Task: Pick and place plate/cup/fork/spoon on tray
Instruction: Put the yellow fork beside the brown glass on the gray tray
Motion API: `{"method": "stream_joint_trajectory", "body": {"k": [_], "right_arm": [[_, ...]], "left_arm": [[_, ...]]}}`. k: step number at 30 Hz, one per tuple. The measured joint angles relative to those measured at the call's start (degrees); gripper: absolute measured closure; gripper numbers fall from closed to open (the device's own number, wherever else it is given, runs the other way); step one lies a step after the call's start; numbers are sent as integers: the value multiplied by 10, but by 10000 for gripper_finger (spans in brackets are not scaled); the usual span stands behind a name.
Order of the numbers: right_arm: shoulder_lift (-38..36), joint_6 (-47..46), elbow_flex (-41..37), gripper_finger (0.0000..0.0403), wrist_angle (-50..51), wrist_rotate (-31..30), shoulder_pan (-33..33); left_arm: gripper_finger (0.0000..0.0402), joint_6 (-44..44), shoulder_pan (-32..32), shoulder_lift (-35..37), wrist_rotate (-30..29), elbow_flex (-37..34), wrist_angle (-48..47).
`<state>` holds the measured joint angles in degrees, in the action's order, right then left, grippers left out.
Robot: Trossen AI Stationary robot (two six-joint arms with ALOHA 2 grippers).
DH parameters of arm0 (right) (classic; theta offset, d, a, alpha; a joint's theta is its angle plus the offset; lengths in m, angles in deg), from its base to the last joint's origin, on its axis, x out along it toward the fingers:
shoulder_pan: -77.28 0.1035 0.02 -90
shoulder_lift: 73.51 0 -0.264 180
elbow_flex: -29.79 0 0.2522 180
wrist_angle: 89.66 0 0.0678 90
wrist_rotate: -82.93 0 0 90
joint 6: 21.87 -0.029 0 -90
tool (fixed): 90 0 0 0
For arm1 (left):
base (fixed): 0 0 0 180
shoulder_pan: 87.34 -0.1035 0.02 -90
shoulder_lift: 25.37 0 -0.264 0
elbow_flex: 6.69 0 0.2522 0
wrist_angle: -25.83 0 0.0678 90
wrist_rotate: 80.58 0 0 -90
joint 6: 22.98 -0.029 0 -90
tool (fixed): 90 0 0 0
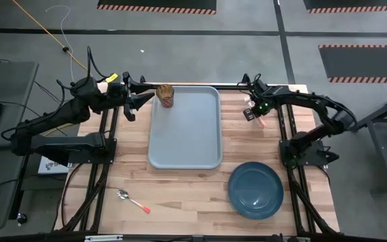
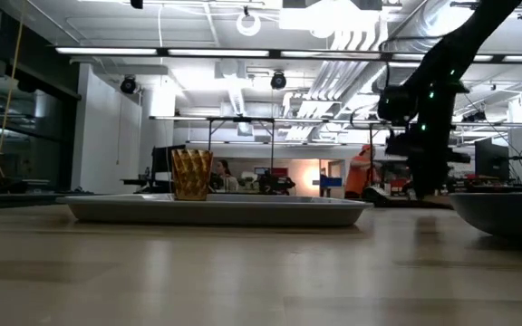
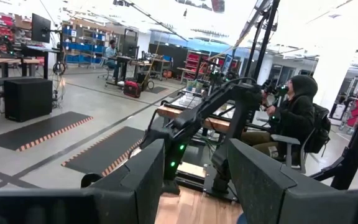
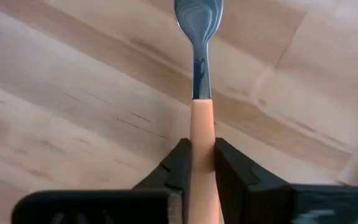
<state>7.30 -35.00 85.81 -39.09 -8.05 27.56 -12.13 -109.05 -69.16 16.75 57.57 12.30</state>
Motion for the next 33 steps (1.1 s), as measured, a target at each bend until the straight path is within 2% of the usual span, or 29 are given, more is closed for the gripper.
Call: {"method": "stream_joint_trajectory", "body": {"k": [3,7,9,12,16,20,28,33], "right_arm": [[-68,-20,0,387,-8,20,11],[-141,-77,0,388,-47,51,47],[-154,-104,5,385,-64,53,75],[-135,-115,41,385,-65,47,125],[-60,-79,133,387,-66,20,186],[48,11,257,386,-50,-2,218],[288,208,494,383,88,-33,232],[407,282,607,383,162,-44,237]], "left_arm": [[234,0,0,0,0,0,0],[234,0,0,0,0,0,0],[234,0,0,0,0,0,0],[234,0,0,0,0,0,0],[234,0,0,0,0,0,0],[234,1,0,0,0,0,1],[234,25,0,0,0,0,1],[234,25,0,0,0,0,1]]}}
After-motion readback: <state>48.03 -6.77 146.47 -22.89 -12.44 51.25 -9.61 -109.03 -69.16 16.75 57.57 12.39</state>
